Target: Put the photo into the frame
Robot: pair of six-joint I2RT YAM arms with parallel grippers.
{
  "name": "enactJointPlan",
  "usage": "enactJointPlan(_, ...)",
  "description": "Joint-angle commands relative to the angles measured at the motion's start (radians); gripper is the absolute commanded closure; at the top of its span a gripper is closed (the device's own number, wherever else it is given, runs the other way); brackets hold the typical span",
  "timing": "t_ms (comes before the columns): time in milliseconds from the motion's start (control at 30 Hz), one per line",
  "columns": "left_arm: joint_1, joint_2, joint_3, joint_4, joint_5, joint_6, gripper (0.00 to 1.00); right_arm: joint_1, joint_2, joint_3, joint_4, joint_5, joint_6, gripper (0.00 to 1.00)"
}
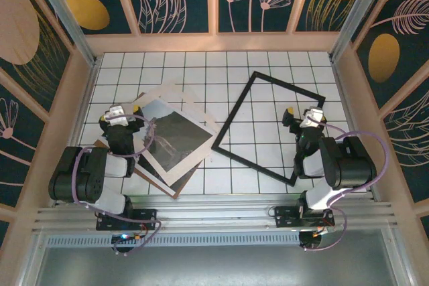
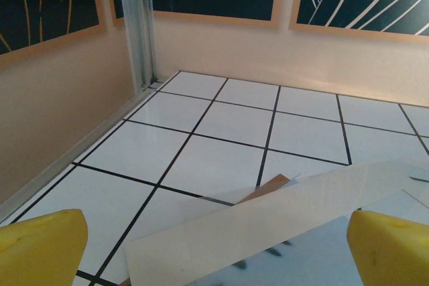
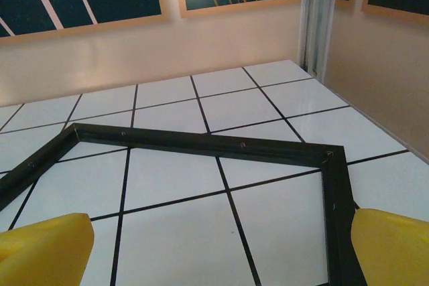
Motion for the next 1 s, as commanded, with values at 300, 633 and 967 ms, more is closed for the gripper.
enactJointPlan(300,0.004,0.002,-0.004,0.033,-0.015,-0.012,0.01,-0.001,-0.009,-0.001,0.038,0.013,-0.009,0.01)
enactJointPlan(633,0.005,0.004,-0.004,0.032,-0.016,-0.012,0.01,-0.012,-0.012,0.011,0.01,-0.001,0.003,0.01)
enactJointPlan(967,0.005,-0.016,-0.009,0.033,-0.033,-0.019,0.01,-0.017,-0.034,0.013,-0.016,0.036,0.025,0.01)
